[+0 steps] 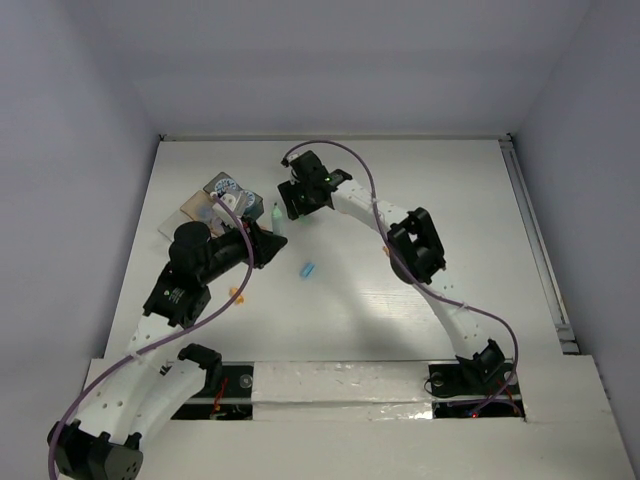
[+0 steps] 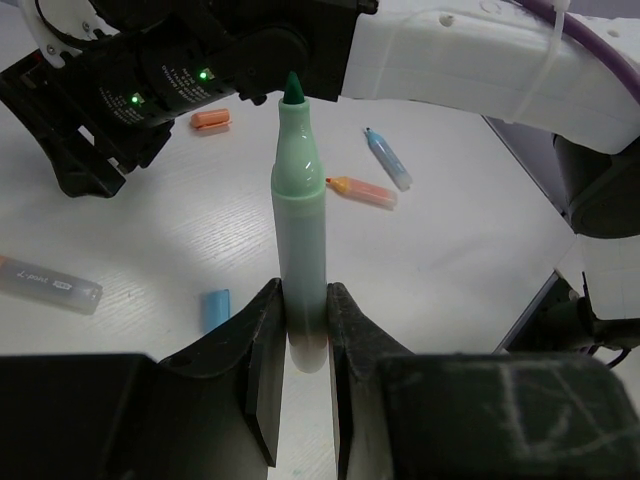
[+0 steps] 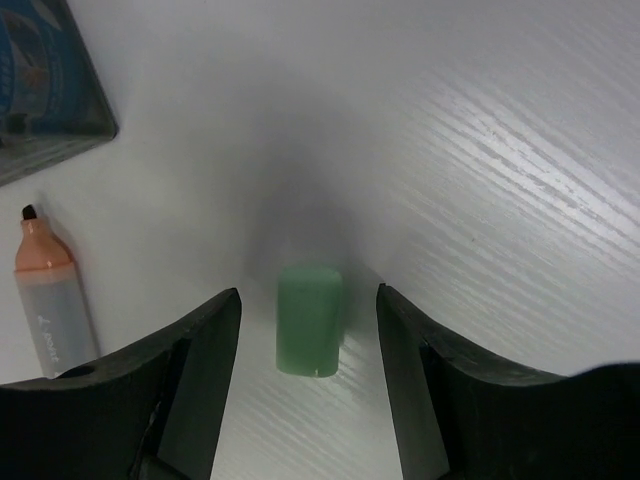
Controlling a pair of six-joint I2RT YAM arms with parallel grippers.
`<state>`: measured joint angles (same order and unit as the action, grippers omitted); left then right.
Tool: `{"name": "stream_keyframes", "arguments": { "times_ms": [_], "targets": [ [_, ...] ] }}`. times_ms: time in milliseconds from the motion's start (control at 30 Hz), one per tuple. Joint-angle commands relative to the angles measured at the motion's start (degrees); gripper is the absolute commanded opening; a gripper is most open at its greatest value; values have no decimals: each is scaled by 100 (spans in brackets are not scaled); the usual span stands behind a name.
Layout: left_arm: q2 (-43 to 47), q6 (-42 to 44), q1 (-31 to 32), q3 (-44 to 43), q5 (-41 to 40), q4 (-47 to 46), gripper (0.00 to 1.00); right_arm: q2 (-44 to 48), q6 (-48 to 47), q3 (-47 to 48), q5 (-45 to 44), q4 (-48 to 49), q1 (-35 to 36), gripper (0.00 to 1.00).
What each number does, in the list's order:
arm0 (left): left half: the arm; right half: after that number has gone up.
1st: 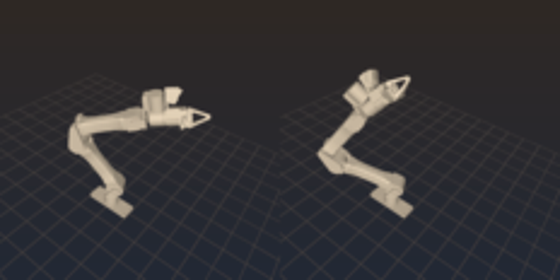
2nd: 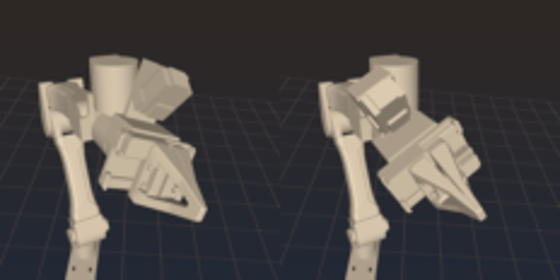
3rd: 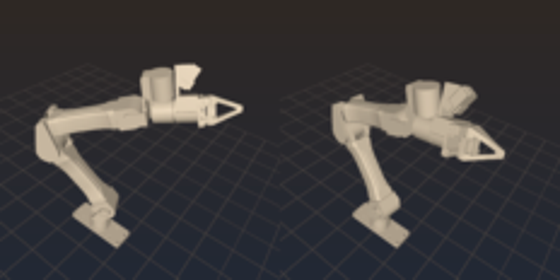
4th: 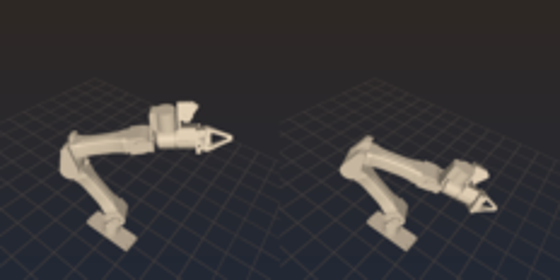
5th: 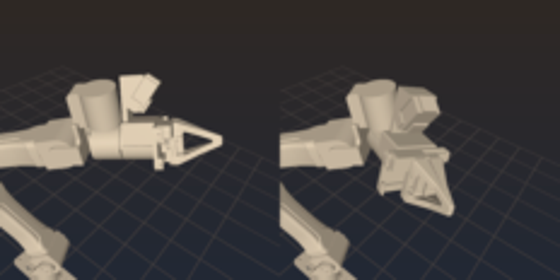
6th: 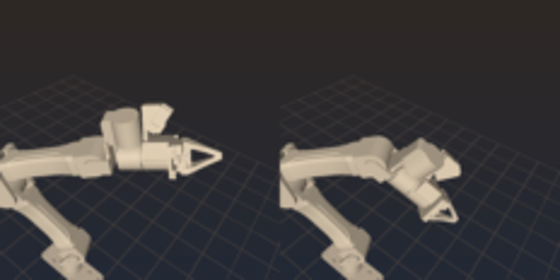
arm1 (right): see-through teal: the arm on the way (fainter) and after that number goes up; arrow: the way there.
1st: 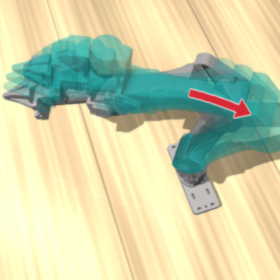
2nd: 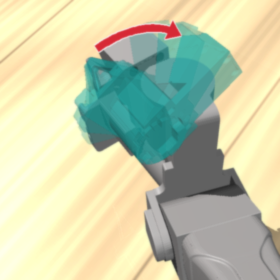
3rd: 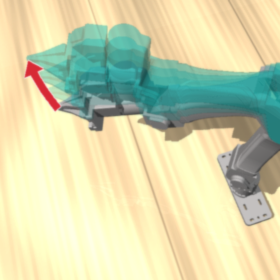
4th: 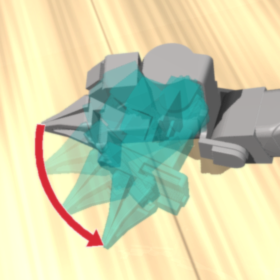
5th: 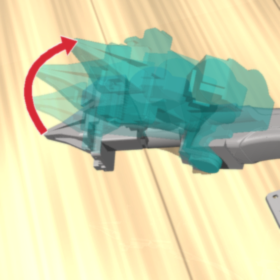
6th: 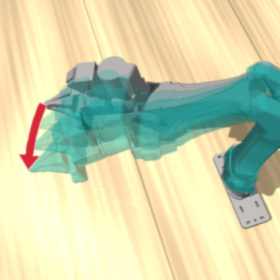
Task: Sort the stationery into containers
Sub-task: Close the pen cap on the pen.
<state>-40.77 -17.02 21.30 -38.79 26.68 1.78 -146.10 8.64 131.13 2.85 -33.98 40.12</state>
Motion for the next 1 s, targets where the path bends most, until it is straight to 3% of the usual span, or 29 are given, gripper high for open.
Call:
{"name": "stream_keyframes", "arguments": {
  "times_ms": [0,300,333,433,500,633,833,967],
  "targets": [
    [43,49,23,-261,22,-187,0,-277,-301,395,-415,-284,162,62],
    [34,40,23,-252,22,-187,0,-533,-565,651,-1085,-470,277,44],
    [34,40,23,-244,31,-187,0,-533,-574,651,-1181,-470,277,33],
    [26,14,23,-226,92,-187,0,-455,-487,546,-1304,-321,277,19],
    [8,-56,-29,-174,259,-301,0,-52,-285,-41,-1305,-6,277,14],
    [-80,-109,-143,-138,391,-380,0,1195,128,-1482,-1041,1523,224,3],
    [-237,-153,-196,-59,417,-380,0,3478,690,-3642,-1024,3281,224,3],
    [-457,-126,-249,-94,408,-319,0,4561,1191,-4567,-892,4222,224,4]
  ]
}}
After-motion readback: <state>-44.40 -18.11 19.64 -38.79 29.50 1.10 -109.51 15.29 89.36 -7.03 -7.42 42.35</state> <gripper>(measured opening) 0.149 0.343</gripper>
